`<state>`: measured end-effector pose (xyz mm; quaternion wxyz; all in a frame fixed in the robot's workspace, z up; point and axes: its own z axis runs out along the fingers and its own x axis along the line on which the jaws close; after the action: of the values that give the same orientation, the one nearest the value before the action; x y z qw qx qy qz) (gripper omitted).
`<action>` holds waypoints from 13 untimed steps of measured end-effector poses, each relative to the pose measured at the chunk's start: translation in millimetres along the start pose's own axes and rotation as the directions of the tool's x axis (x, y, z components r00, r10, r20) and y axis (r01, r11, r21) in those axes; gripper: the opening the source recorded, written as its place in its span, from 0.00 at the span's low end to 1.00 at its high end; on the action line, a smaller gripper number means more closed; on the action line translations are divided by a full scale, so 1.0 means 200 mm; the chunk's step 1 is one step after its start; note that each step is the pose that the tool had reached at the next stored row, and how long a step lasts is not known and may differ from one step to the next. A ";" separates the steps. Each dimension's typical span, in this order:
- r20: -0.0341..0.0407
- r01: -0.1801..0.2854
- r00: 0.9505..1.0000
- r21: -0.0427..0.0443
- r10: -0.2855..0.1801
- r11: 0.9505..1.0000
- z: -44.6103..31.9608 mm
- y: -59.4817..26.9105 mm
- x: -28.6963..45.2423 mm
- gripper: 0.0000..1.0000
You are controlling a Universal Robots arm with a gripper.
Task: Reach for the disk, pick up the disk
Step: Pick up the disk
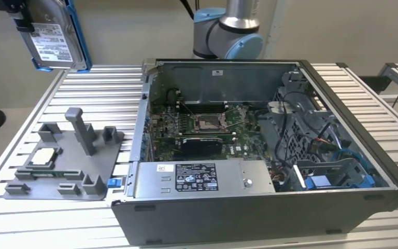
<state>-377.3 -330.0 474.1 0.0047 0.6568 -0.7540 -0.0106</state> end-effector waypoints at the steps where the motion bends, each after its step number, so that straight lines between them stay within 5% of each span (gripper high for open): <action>1: 0.000 0.000 1.000 0.000 0.000 1.000 0.000 -0.007 -0.001 0.00; 13: 0.000 0.000 1.000 0.000 0.000 1.000 -0.002 -0.093 -0.013 0.00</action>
<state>-358.5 -329.9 474.1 0.0047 0.6568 -0.7540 -0.0106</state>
